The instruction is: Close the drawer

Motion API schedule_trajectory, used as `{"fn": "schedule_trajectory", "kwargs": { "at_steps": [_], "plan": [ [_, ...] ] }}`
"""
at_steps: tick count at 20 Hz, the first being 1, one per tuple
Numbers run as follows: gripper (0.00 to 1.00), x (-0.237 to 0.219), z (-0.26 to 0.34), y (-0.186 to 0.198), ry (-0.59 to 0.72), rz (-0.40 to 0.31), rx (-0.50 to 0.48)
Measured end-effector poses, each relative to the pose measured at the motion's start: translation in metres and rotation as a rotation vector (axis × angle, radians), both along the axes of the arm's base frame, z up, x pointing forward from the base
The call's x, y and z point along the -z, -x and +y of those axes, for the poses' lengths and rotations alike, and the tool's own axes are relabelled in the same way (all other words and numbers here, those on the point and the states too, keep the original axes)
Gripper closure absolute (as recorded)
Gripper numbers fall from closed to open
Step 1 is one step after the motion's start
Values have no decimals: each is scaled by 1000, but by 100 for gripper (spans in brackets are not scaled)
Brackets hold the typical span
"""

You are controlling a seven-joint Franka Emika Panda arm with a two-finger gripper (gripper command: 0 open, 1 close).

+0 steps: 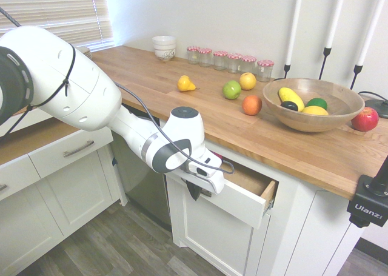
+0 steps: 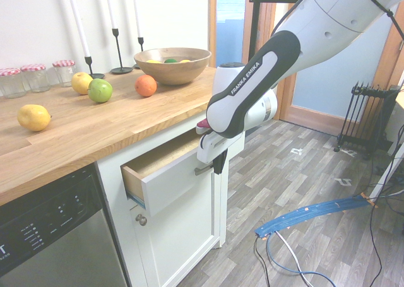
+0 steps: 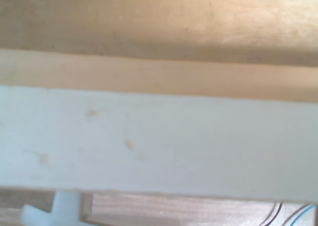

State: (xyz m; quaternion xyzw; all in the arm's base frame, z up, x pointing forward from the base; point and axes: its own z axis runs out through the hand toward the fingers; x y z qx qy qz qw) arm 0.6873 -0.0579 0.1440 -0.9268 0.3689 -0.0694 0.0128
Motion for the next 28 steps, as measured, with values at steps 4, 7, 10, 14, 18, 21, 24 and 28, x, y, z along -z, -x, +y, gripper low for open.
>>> {"fn": "schedule_trajectory", "kwargs": {
  "at_steps": [4,7,10,14,18,21,24,28],
  "plan": [
    [100,-3,-5,-14,12,-4,9],
    [100,-4,-9,-24,17,-21,13],
    [100,-5,-10,-31,20,-36,12],
    [100,-5,-3,-37,12,-60,3],
    [100,-2,0,-41,0,-81,9],
    [100,-1,-6,-44,-8,-102,33],
    [100,-2,-12,-45,-6,-117,45],
    [100,-2,-11,-45,-6,-124,51]
  ]
}}
